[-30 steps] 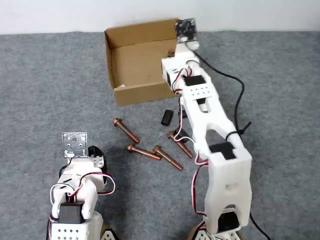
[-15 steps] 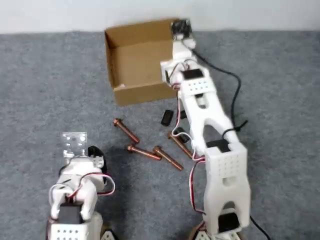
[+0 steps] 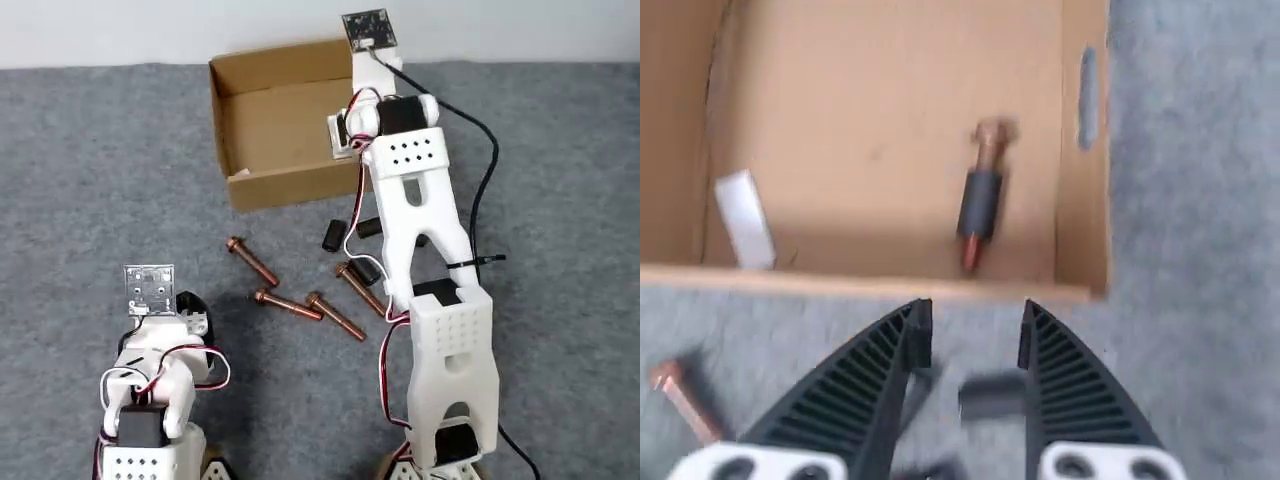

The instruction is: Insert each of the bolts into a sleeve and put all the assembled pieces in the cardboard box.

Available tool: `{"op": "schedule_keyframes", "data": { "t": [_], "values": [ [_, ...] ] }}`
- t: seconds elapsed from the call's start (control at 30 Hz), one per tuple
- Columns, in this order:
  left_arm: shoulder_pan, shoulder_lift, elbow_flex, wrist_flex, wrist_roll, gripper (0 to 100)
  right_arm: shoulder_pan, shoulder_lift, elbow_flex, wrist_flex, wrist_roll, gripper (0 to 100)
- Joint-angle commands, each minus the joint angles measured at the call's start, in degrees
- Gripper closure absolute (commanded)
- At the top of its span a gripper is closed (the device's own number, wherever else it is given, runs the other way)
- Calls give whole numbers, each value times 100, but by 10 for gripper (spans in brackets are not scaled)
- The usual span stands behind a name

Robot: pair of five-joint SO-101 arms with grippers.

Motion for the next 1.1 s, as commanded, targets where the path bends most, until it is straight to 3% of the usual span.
{"op": "schedule_keyframes", "data": {
  "t": [0.0, 0.13, 0.33, 0.6, 0.8, 1.07],
  "values": [
    [-62, 0, -31, 44, -53, 995, -57, -110, -563, 778, 70, 861],
    [-62, 0, -31, 44, -53, 995, -57, -119, -607, 1578, 237, 860],
    [-62, 0, -31, 44, -53, 995, -57, -400, -264, 1648, 563, 861],
    [-62, 0, -31, 44, -53, 995, -549, -1130, 1846, 1622, 484, 859],
    [-62, 0, -31, 44, -53, 995, -884, -655, 1969, 989, -1108, 858],
    [-62, 0, -31, 44, -53, 995, -963, 84, 1969, 259, -1626, 858]
  ]
}}
